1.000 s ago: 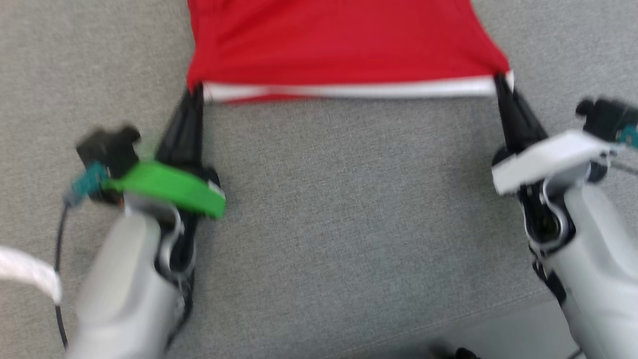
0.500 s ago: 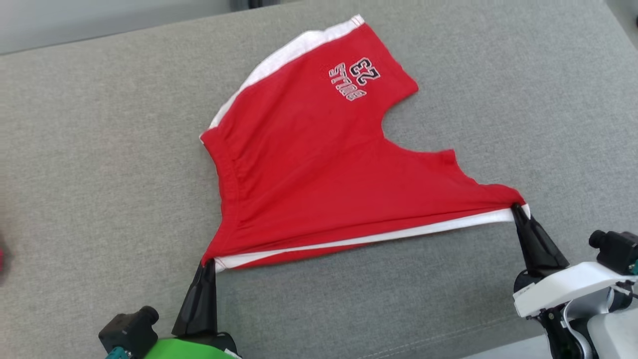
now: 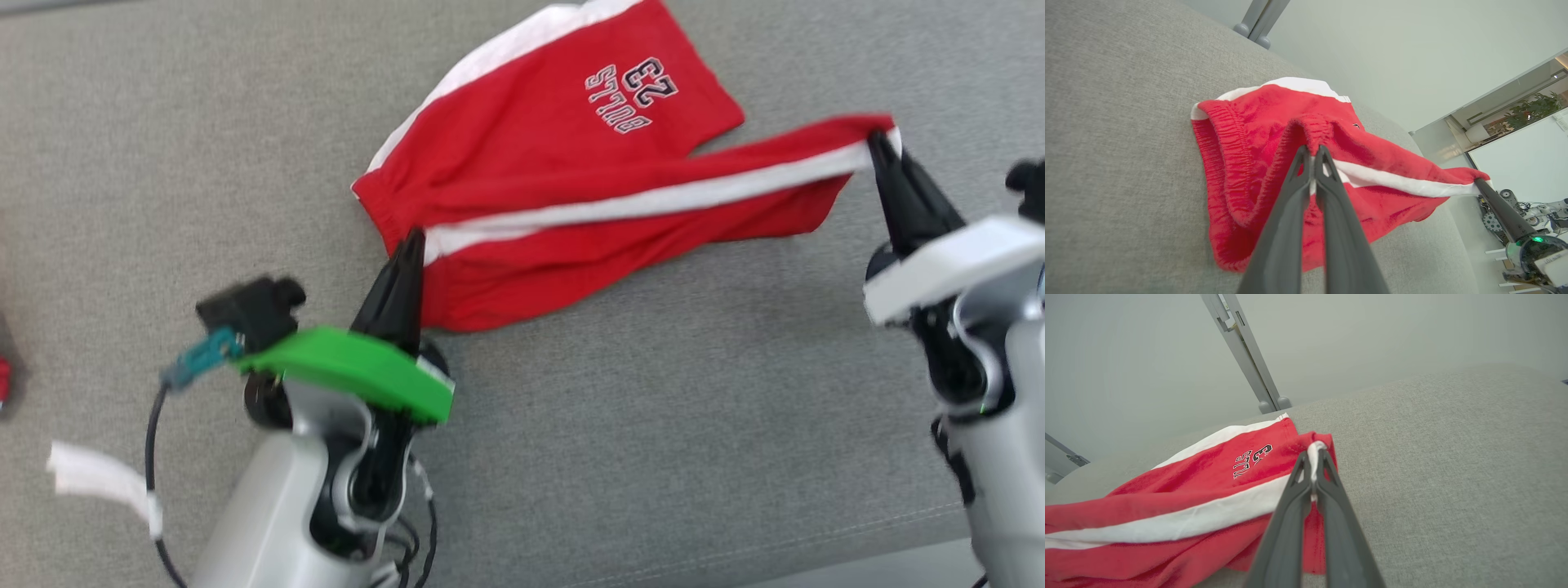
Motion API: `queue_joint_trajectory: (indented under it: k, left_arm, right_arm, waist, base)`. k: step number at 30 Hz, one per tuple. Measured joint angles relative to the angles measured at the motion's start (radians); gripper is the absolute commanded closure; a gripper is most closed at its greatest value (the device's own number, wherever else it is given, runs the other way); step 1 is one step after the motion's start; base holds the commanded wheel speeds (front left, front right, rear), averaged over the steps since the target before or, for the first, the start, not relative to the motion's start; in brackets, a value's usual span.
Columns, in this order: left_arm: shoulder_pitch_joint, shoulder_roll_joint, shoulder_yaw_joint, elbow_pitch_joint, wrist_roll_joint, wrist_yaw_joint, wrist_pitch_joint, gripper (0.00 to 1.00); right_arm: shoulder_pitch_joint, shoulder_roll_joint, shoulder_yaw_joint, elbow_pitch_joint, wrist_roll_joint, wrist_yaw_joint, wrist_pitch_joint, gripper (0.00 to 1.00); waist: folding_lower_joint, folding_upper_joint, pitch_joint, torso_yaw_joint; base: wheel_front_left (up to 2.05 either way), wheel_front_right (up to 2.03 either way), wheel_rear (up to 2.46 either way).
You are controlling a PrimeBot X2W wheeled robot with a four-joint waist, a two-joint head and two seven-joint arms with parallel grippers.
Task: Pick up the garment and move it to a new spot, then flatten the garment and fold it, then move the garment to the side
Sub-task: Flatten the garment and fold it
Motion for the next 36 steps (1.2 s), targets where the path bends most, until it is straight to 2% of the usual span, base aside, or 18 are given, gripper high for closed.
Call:
queue_joint_trajectory:
  k: [7,10,17,24,32,33,34,35,36]
  left_arm:
    - [-0.210,-0.025,-0.005,0.109,-0.049,0.070,0.081,1.00]
    - [-0.275,-0.031,-0.011,0.154,-0.059,0.083,0.083,1.00]
    - [-0.387,-0.037,-0.058,0.270,-0.132,0.100,0.028,1.00]
    - [-0.500,-0.038,-0.122,0.344,-0.238,0.131,-0.081,1.00]
    - [-0.530,-0.039,-0.168,0.396,-0.314,0.134,-0.168,1.00]
    - [-0.530,-0.039,-0.172,0.399,-0.323,0.134,-0.181,1.00]
    - [-0.530,-0.038,-0.177,0.400,-0.328,0.134,-0.190,1.00]
    - [-0.530,-0.039,-0.183,0.401,-0.334,0.135,-0.213,0.59]
    - [-0.530,-0.039,-0.185,0.401,-0.335,0.136,-0.227,0.31]
  right_arm:
    - [-0.257,-0.036,0.075,0.177,-0.007,0.000,0.084,1.00]
    - [-0.347,-0.057,0.096,0.257,-0.024,0.000,0.097,1.00]
    - [-0.505,-0.096,0.136,0.445,-0.050,0.000,0.096,1.00]
    - [-0.638,-0.095,0.194,0.555,-0.038,0.000,0.083,1.00]
    - [-0.712,-0.106,0.231,0.664,-0.036,0.000,0.023,1.00]
    - [-0.719,-0.108,0.233,0.675,-0.034,0.000,0.009,0.69]
    - [-0.721,-0.108,0.242,0.678,-0.028,0.000,0.000,0.28]
    - [-0.722,-0.108,0.250,0.688,-0.016,0.000,-0.011,0.00]
    - [-0.722,-0.109,0.260,0.693,-0.013,0.000,-0.021,0.00]
  waist:
    - [0.0000,0.0000,0.089,0.043]
    - [0.0000,0.0000,0.116,0.066]
    - [0.0000,0.0000,0.153,0.127]
    - [0.0001,0.0000,0.190,0.162]
    - [0.0001,0.0000,0.216,0.189]
    - [0.0001,0.0000,0.217,0.192]
    - [0.0001,0.0000,0.217,0.195]
    - [0.0001,0.0000,0.216,0.198]
    - [0.0001,0.0000,0.215,0.199]
  base:
    - [0.00,0.00,0.00]
    - [0.00,0.00,0.00]
    - [0.00,0.00,0.00]
    - [0.00,0.00,0.00]
    - [0.00,0.00,0.00]
    - [0.00,0.00,0.00]
    - [0.00,0.00,0.00]
    - [0.00,0.00,0.00]
    - [0.00,0.00,0.00]
